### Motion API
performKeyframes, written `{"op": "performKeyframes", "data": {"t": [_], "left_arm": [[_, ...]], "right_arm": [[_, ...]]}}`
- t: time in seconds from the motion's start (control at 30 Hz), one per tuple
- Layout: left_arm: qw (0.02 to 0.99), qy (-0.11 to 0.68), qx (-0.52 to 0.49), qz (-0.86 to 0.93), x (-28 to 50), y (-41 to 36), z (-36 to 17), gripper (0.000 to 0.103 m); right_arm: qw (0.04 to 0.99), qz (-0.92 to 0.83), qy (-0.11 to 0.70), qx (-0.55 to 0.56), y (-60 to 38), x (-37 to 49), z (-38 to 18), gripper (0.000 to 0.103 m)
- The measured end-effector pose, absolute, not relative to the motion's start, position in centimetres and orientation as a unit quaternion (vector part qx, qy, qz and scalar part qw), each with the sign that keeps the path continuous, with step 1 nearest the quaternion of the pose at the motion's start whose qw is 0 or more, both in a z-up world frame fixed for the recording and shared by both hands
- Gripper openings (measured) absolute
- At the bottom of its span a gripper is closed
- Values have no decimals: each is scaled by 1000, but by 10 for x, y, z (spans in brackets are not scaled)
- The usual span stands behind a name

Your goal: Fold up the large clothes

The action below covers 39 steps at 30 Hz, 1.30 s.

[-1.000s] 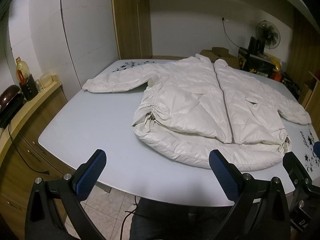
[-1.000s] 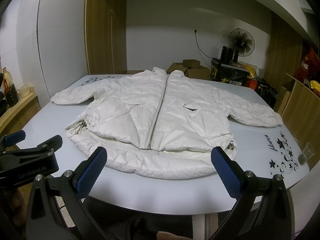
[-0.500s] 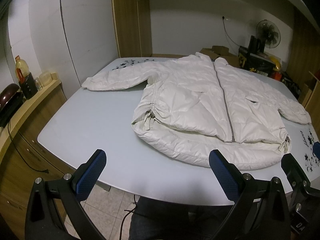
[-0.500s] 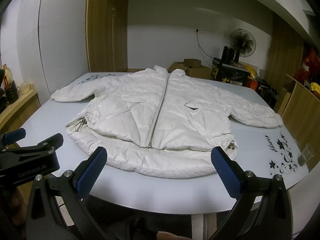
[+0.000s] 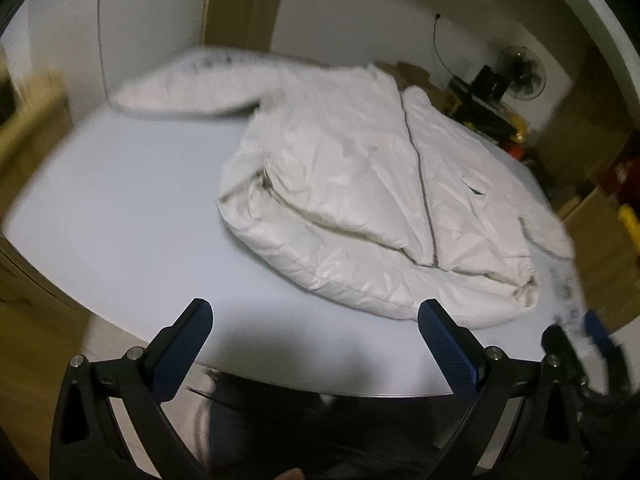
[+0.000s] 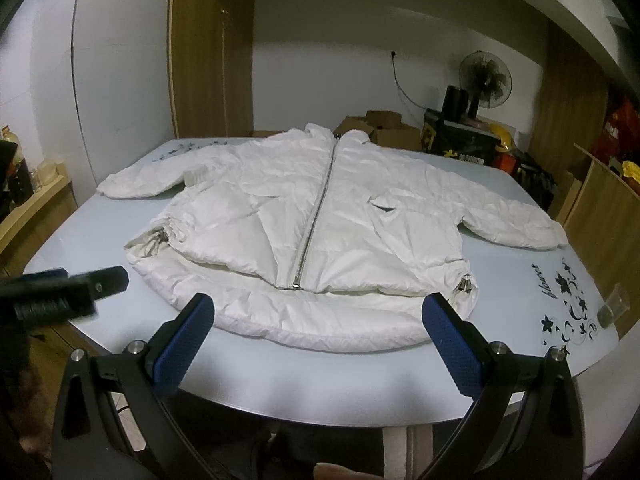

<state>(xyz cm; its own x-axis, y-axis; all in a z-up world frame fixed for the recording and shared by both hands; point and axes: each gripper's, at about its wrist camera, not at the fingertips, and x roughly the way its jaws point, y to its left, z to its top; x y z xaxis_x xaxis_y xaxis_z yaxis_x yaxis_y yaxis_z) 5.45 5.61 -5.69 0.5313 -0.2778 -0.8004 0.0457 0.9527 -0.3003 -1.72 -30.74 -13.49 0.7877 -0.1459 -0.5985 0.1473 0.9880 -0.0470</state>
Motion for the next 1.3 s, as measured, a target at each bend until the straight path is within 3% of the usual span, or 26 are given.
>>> {"op": "performKeyframes", "data": {"t": [0.3,0.47,0.63,0.83,1.0,1.3], "left_arm": [[858,460,-227,-30,136,166,-69,103],[820,444,-357,-59,210,239,-84,103],[791,464,-398,-35,292,292,-117,103],[724,487,-488,-34,353,315,-161,102],[733,467,-493,-22,390,325,-171,101],[680,423,-595,-61,449,334,-200,102]], "right_arm": [[932,-88,352,2,-322,33,-152,103],[928,-96,360,9,-335,62,-153,103],[924,-106,368,14,-343,85,-157,103],[912,-106,396,16,-337,110,-169,103],[911,-100,401,7,-328,123,-169,103],[902,-110,418,14,-332,144,-176,103]]}}
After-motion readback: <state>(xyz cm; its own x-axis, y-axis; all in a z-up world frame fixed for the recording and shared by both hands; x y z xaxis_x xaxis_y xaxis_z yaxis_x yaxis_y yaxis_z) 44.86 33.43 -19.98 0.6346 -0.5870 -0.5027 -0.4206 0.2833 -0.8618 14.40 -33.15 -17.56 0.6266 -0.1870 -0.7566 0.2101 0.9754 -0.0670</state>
